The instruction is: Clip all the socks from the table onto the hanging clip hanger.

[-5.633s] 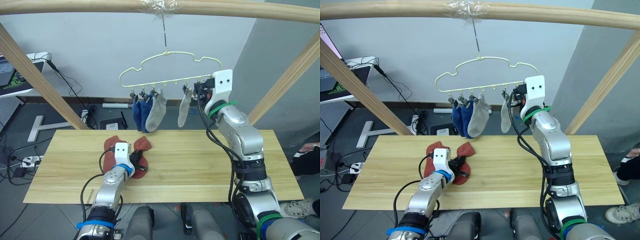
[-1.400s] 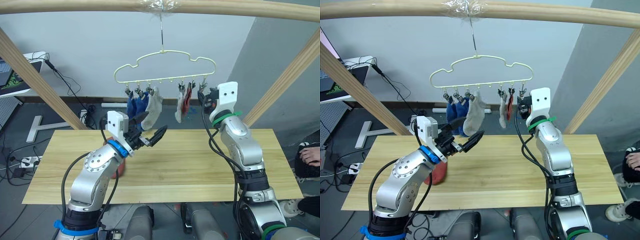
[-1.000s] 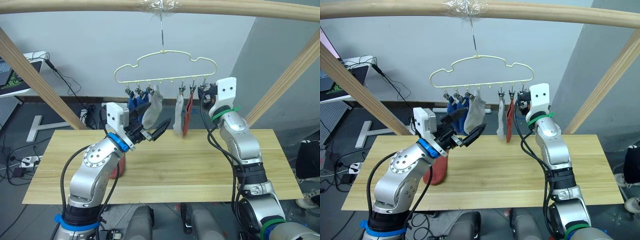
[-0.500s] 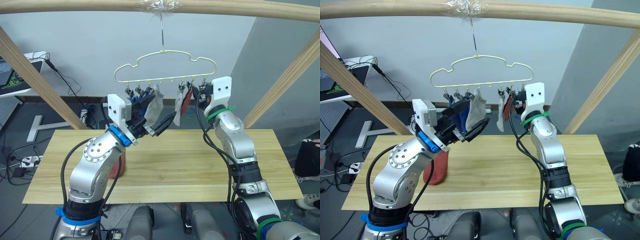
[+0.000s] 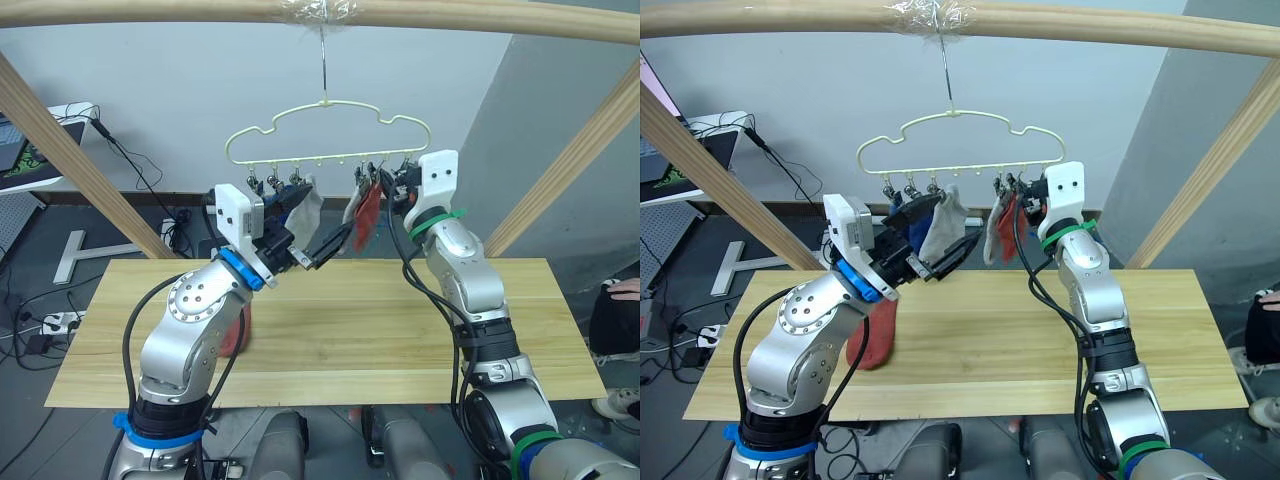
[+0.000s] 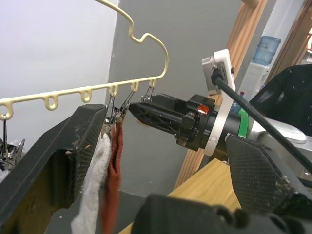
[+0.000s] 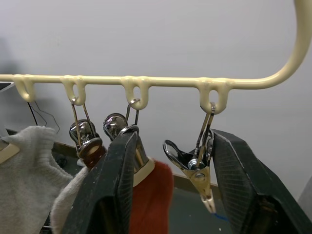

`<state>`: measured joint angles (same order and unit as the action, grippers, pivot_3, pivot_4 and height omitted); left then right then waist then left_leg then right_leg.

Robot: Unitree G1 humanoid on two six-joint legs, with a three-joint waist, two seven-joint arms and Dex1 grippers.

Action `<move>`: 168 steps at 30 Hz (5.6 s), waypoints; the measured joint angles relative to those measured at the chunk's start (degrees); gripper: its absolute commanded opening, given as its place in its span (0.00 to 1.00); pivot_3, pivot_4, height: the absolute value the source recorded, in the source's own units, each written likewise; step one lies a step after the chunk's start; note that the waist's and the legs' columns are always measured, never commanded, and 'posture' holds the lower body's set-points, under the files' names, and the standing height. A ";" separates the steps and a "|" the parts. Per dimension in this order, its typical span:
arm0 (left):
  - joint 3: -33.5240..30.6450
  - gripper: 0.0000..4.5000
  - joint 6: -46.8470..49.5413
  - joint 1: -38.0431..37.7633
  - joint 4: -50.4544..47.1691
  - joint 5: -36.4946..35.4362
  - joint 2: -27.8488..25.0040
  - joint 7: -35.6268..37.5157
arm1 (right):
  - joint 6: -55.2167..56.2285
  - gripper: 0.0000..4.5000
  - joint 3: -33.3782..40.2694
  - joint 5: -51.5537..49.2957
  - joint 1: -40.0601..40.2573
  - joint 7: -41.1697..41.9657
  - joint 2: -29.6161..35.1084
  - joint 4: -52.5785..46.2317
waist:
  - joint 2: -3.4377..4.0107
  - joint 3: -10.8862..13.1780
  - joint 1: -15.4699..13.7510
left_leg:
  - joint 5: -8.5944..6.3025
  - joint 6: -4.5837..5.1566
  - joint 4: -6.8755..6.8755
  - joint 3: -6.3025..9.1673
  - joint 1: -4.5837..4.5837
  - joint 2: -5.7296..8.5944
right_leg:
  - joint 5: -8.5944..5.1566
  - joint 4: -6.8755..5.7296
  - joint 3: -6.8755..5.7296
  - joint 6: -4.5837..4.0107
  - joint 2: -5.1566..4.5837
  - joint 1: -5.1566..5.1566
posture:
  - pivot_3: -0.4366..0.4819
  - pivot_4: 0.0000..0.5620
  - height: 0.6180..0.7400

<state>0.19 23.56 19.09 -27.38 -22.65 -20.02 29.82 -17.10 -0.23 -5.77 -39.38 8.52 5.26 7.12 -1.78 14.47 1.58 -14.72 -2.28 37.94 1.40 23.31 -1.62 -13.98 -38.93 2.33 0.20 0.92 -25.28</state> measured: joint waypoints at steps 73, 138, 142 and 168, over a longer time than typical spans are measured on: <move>-4.27 0.00 -10.10 -7.97 47.38 16.69 -1.80 -5.16 | -13.46 0.00 0.92 -2.47 2.21 6.24 7.04 -9.91 | 0.02 0.03 -0.03 | -0.01 0.02 -0.10 0.07 -0.33 0.00 | -0.15 0.02 0.07 0.24 -0.12 0.23 | 0.51 0.43 1.00; 14.18 0.00 -22.55 2.54 24.62 16.81 11.34 3.83 | -74.93 0.99 42.38 -40.57 -17.86 -11.26 1.51 -9.29 | 0.03 0.03 0.43 | -0.03 0.08 -0.07 -0.01 0.20 0.05 | -0.15 0.18 -0.10 0.24 0.01 -0.05 | 0.44 0.43 1.00; 14.05 0.11 -18.37 2.61 23.06 13.34 12.81 4.60 | -73.10 1.00 40.96 -40.55 -14.72 -8.56 4.06 -10.18 | 0.03 0.03 0.41 | -0.03 0.08 -0.07 0.00 0.25 0.06 | -0.16 0.24 -0.11 0.25 0.04 -0.04 | 0.43 0.43 1.00; -17.58 1.00 4.92 -17.48 14.38 -3.75 -15.85 8.19 | -31.97 1.00 12.62 -32.42 24.72 29.73 32.47 -33.12 | 0.02 0.05 1.48 | -0.03 0.05 -0.17 -0.01 0.04 -0.14 | -0.20 0.31 -0.08 0.25 0.11 -0.03 | 0.52 0.39 1.00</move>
<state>-17.39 28.48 1.62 -13.00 -26.40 -35.87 38.01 -49.07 12.40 -38.18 -14.66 38.25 37.72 -26.00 -1.76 14.52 3.06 -14.75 -2.23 37.77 1.38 23.35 -1.75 -14.17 -38.62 2.26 0.45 1.03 -25.31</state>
